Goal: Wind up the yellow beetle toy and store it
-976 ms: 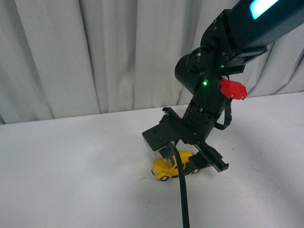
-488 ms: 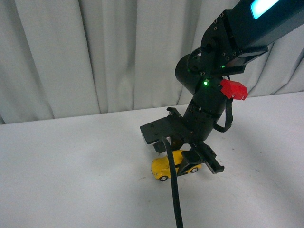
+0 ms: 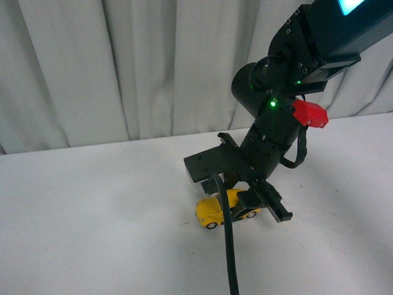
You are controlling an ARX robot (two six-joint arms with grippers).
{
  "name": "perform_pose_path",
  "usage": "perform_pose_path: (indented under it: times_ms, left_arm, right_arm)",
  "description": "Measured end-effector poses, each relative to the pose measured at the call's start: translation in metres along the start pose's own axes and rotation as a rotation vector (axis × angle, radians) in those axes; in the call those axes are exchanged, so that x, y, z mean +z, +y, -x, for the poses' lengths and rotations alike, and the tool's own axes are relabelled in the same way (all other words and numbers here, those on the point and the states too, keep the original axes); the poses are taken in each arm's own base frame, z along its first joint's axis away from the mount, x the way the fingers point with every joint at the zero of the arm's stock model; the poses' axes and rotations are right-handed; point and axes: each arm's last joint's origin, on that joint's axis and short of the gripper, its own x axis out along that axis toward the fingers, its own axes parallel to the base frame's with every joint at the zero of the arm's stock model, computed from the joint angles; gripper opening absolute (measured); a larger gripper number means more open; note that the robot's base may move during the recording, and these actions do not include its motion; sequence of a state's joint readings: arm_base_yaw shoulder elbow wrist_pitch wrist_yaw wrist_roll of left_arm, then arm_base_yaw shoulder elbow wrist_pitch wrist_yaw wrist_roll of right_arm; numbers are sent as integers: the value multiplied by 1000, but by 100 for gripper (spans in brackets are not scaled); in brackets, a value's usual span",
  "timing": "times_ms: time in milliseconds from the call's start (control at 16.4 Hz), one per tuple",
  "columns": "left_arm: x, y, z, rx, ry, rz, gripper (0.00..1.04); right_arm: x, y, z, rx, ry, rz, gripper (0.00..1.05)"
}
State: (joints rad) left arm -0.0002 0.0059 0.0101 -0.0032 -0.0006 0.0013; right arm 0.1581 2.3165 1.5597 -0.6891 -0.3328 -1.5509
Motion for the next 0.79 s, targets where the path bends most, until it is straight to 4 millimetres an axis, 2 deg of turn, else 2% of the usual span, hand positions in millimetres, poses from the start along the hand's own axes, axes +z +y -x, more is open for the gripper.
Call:
perform_pose_path:
  times_ms: [305,793]
  left_arm:
    - [0,0,0,0,0,0,98]
    - [0,0,0,0,0,0,98]
  right_arm:
    - [-12,4,3,-7,-13,8,42]
    - [-52,19,14,-32,-57,14,42]
